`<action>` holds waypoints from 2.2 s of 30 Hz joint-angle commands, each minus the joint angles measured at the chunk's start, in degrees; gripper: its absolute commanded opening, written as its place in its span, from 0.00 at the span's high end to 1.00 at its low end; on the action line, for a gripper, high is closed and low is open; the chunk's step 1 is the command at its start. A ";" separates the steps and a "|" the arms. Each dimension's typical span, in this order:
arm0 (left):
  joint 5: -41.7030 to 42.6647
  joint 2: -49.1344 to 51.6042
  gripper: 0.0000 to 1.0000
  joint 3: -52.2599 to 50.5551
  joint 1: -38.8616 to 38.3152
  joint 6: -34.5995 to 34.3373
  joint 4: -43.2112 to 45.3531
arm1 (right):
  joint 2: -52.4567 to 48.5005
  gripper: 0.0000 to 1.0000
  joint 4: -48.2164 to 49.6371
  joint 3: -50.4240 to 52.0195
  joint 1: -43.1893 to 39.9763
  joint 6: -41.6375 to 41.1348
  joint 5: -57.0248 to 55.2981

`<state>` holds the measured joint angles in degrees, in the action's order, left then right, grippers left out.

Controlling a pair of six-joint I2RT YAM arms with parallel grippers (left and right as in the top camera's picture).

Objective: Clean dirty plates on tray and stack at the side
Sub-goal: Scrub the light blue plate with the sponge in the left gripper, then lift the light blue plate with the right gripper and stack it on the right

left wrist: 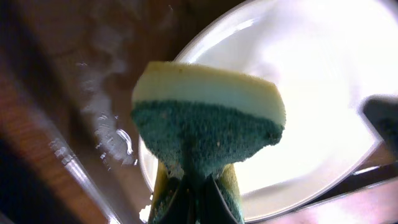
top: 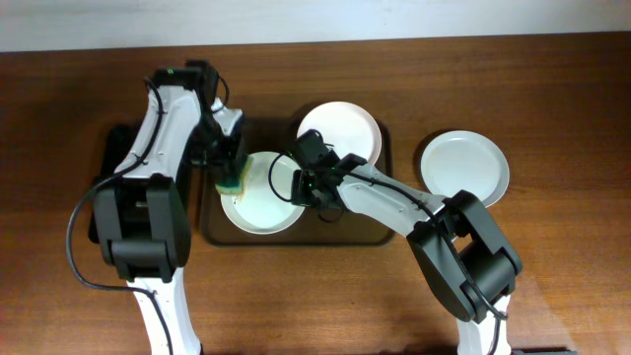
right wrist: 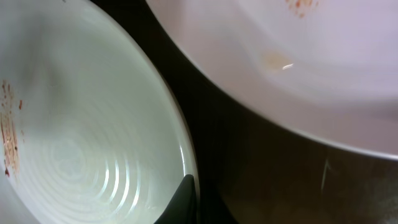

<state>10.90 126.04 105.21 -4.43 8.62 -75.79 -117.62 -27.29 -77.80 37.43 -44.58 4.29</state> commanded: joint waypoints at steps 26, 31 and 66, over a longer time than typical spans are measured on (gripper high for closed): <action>-15.32 -0.37 0.99 -13.05 1.33 -10.60 4.31 | -0.94 0.96 0.09 -0.63 -0.07 1.70 1.11; -14.38 -0.37 0.99 -12.92 0.79 -10.58 9.29 | -0.94 0.96 0.22 -0.63 -0.09 1.68 1.09; 2.89 -0.39 0.99 9.51 3.82 -10.36 1.11 | 2.16 0.96 -26.86 -15.89 -2.64 18.58 8.92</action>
<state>12.25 125.71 107.70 -3.51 -1.41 -74.26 -118.67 -50.09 -89.23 35.64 -31.03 14.98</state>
